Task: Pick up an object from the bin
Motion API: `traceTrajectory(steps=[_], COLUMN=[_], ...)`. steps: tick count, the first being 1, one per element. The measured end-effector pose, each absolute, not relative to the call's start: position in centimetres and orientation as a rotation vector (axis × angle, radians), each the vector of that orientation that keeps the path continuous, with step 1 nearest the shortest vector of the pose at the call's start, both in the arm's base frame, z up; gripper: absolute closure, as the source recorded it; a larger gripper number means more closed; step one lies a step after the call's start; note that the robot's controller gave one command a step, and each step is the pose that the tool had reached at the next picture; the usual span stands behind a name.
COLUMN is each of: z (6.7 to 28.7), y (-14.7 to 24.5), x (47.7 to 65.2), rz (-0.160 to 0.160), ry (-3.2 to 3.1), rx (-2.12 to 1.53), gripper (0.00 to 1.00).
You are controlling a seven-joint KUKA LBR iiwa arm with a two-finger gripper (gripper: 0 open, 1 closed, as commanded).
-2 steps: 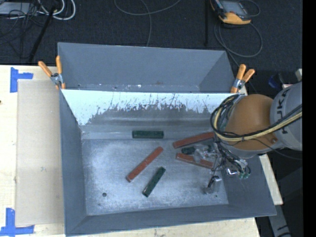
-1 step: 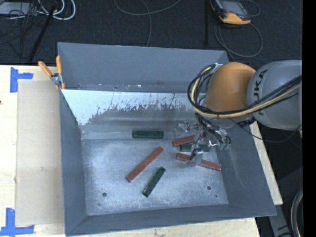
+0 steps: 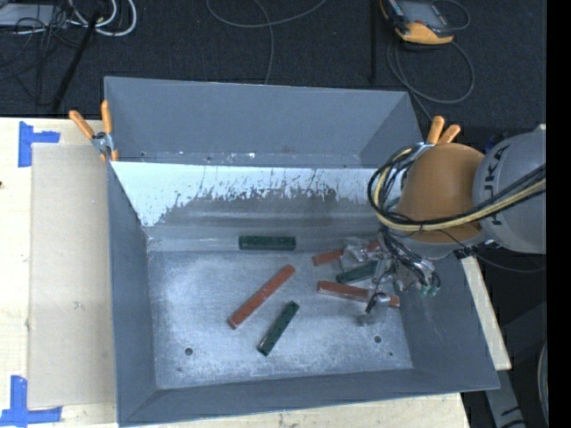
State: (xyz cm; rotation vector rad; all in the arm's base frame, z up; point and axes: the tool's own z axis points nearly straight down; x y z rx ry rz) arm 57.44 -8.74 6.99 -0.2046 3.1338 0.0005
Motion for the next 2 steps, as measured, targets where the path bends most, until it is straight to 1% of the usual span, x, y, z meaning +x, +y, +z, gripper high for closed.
traceTrajectory(steps=[1, 2], z=[7.0, 23.8], y=[-8.6, -7.4], x=[57.5, 58.3], rz=[0.001, -0.003], ry=[3.133, 3.097], rx=[-0.208, -0.468], gripper=[1.0, 1.0])
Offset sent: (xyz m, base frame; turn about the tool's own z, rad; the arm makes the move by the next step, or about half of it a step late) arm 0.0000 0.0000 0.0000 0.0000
